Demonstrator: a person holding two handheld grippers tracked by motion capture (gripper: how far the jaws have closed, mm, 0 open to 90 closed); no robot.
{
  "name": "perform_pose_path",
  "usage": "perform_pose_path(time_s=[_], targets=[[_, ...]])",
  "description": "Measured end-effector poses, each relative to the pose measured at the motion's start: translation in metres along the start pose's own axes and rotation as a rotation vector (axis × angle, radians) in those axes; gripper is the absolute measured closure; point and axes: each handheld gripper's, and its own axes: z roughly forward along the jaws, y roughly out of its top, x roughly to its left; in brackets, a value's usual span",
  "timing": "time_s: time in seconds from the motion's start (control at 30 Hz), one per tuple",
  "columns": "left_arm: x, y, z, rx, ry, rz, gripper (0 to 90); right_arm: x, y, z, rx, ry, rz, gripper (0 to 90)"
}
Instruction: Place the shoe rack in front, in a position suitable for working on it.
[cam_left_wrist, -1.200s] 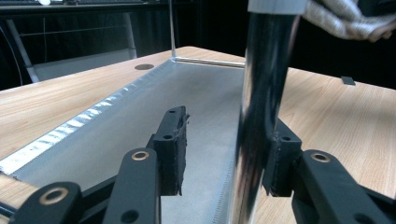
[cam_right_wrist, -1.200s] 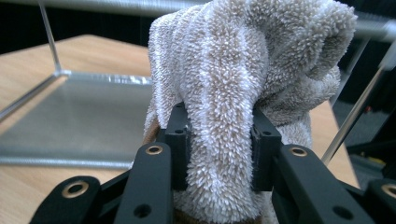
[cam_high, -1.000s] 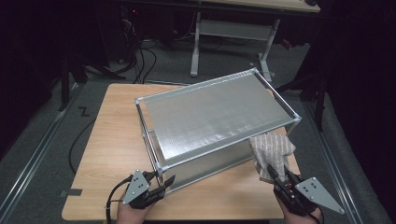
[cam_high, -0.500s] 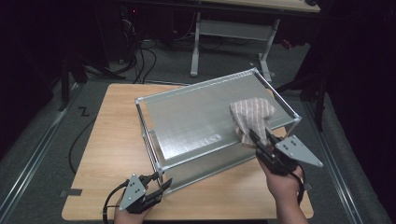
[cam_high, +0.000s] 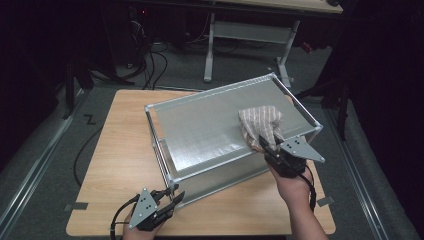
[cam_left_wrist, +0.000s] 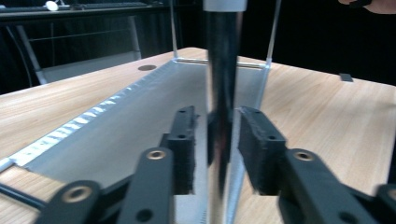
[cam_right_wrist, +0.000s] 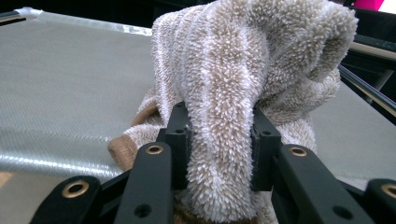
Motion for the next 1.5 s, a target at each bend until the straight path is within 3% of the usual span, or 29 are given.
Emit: perform_pose_path(time_s=[0.17, 0.4, 0.57, 0.73, 0.9, 1.2, 1.37, 1.5], targets=[[-0.006, 0.001, 0.002, 0.013, -0.023, 0.021, 78.8, -0.004, -0.003, -0.009, -0.001, -0.001, -0.003, 68.2], [-0.018, 0.002, 0.004, 0.011, -0.072, 0.043, 79.3, -0.009, -0.01, -0.027, -0.002, -0.014, 0.0, 68.2], [-0.021, 0.002, 0.004, 0.009, -0.079, 0.044, 79.3, -0.008, -0.008, -0.034, -0.028, -0.021, 0.012, 67.8], [-0.022, 0.001, 0.005, 0.003, -0.074, 0.043, 79.3, 0.012, 0.009, -0.038, -0.088, 0.032, 0.005, 67.6], [-0.022, 0.001, 0.005, 0.001, -0.077, 0.029, 79.6, 0.045, 0.025, -0.034, -0.127, 0.125, 0.0, 67.1], [-0.021, 0.001, 0.005, 0.002, -0.08, 0.036, 79.5, 0.109, 0.025, -0.021, -0.099, 0.278, -0.023, 65.9], [-0.021, 0.001, 0.005, 0.005, -0.08, 0.038, 79.5, 0.124, 0.018, -0.015, -0.071, 0.317, -0.026, 64.5], [-0.022, 0.001, 0.005, 0.005, -0.077, 0.037, 79.5, 0.127, 0.015, -0.011, -0.068, 0.329, -0.013, 61.1]])
